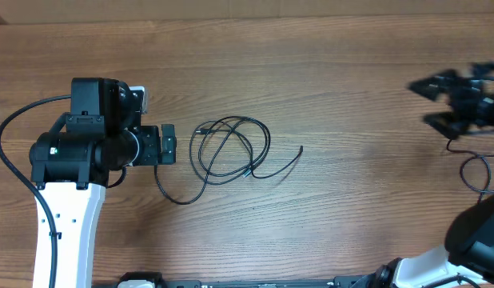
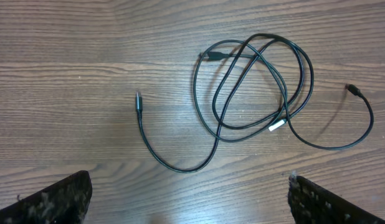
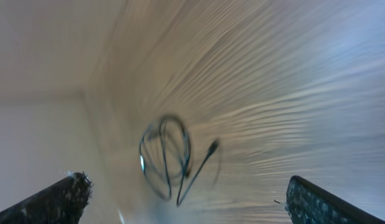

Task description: Untangle cables

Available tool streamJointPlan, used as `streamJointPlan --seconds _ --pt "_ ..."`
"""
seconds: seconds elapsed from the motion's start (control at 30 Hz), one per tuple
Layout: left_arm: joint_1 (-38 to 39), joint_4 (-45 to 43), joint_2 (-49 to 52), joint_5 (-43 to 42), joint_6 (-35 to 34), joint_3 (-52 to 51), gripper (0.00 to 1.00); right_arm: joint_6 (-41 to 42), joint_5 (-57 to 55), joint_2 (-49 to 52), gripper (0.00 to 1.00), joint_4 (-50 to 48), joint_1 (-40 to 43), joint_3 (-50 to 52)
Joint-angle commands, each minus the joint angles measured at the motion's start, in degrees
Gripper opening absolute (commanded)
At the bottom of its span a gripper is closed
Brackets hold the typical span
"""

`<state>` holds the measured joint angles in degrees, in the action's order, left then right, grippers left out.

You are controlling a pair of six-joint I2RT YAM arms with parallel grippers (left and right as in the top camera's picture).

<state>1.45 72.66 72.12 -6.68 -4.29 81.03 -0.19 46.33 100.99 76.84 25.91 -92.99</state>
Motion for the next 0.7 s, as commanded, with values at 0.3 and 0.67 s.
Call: streamJointPlan --seconds 0.3,0.67 --pt "-0.31 -0.04 -0.48 -0.39 0.02 0.44 1.0 22.18 -19.26 3.48 1.0 -22.32 -45.94 9.11" --pt "-0.31 -0.04 -0.48 -0.39 0.02 0.44 1.0 31.3 -11.91 11.08 1.0 -48.02 -60.78 14.62"
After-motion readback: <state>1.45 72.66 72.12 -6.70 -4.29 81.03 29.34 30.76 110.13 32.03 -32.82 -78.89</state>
